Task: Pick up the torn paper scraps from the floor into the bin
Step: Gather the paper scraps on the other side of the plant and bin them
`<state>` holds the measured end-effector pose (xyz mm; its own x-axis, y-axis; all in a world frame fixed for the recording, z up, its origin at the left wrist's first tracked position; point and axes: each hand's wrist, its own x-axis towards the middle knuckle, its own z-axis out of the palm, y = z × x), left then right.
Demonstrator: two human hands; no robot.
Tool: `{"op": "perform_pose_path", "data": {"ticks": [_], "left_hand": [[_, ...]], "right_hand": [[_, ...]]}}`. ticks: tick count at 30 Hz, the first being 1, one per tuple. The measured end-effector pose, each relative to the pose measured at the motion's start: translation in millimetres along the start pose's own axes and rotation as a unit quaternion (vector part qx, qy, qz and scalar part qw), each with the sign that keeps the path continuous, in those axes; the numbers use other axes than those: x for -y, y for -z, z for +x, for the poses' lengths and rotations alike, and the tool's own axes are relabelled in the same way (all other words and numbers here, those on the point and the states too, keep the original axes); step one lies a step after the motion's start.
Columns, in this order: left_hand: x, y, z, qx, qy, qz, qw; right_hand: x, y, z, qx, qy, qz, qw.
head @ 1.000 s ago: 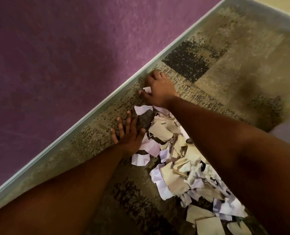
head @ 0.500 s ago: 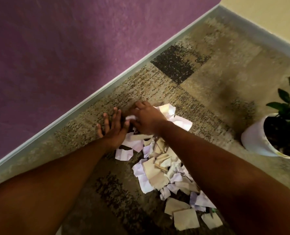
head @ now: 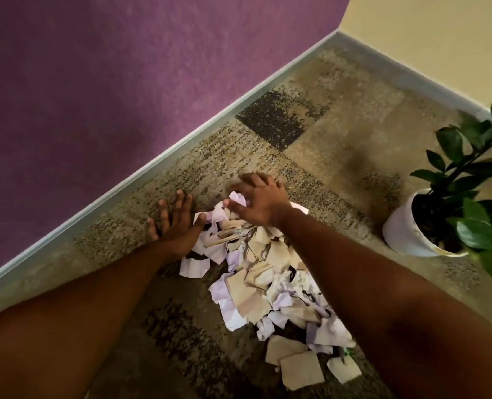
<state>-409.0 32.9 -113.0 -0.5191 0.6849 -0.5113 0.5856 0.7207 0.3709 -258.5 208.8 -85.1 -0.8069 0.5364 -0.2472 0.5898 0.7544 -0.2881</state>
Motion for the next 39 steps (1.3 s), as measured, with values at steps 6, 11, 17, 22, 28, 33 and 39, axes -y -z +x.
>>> {"op": "perform_pose_path", "data": {"ticks": [6,11,17,22,28,33,39], "left_hand": [[2.6,-0.6,-1.4,-0.003,-0.006,-0.02,1.0],[2.9,-2.4,0.6,-0.015,-0.015,-0.045,0.999],[11.1,-8.9,-4.9,-0.014,-0.088,-0.038,0.995],[-15.7,-26.9,-33.9,-0.016,-0.118,-0.101,0.988],[-42.0,-62.1,-80.5,-0.011,-0.185,-0.065,0.981],[-41.1,-70.4,-105.8,0.016,-0.292,-0.198,0.935],[-66.4,-42.3,-58.1,-0.203,-0.183,-0.096,0.957]], "right_hand": [[16.1,-13.2,-47.9,0.023,0.01,-0.033,0.999],[20.7,-24.3,-93.0,0.046,0.027,-0.036,0.998],[-3.2,4.4,-113.7,-0.111,-0.012,0.038,0.993],[-41.7,-5.8,-134.6,-0.015,-0.196,0.062,0.978],[-30.7,-33.7,-187.1,-0.052,-0.141,0.064,0.987],[-33.9,-30.2,-213.2,-0.092,-0.09,0.051,0.99],[-51.2,-15.9,-198.2,-0.106,-0.186,0.091,0.973]]}}
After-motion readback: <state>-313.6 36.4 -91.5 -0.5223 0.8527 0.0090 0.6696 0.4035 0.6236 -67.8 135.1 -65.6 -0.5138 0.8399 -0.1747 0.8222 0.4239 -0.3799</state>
